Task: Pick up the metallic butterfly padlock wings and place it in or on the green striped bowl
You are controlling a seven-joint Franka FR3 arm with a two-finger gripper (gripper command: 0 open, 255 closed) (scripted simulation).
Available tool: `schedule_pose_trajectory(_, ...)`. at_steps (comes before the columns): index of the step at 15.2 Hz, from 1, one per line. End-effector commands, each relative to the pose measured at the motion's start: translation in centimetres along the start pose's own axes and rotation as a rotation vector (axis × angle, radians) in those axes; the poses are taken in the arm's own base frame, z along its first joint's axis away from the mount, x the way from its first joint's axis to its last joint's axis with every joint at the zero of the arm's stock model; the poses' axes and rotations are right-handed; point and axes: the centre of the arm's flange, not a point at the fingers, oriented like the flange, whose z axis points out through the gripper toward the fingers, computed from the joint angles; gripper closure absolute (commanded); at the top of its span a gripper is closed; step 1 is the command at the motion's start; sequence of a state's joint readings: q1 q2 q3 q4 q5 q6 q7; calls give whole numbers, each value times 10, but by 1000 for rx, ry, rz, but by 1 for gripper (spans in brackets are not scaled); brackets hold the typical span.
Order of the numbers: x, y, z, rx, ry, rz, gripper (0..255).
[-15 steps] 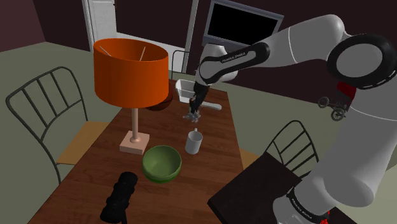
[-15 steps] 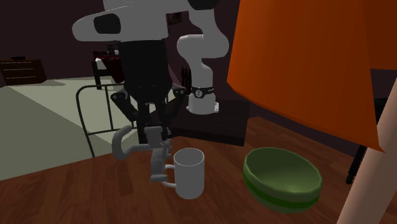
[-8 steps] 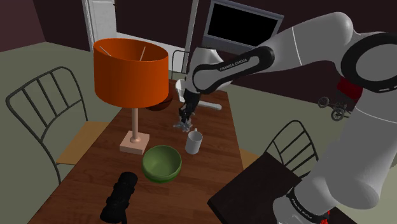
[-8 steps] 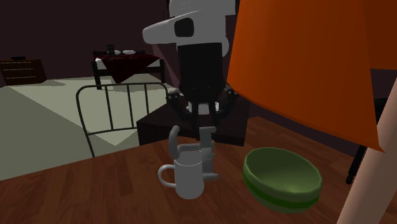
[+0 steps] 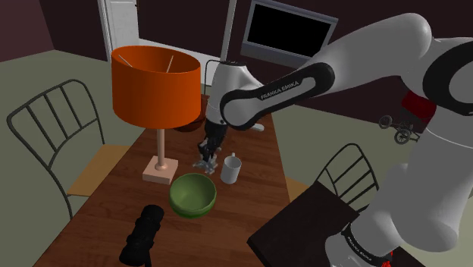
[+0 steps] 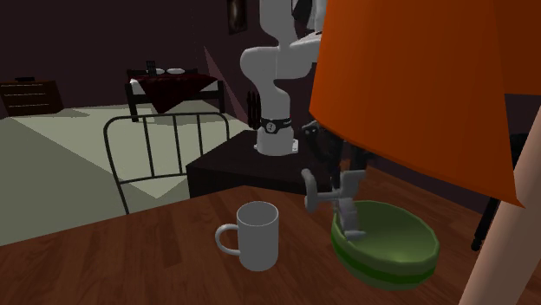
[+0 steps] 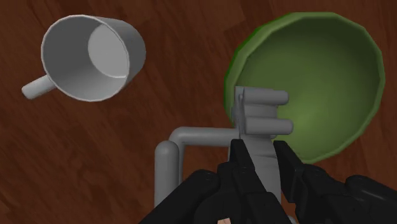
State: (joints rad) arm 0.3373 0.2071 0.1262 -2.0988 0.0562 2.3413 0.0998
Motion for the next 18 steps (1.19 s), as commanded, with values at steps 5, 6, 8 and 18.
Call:
schedule_pose_trajectory(5, -5, -82, 5, 0, 1, 2, 255)
schedule_pose_trajectory(6, -5, -82, 10, 0, 1, 2, 255)
schedule_pose_trajectory(8, -6, -81, 21, 0, 1, 2, 255)
schedule_pose_trajectory(18, -7, -78, 68, 0, 1, 2, 255)
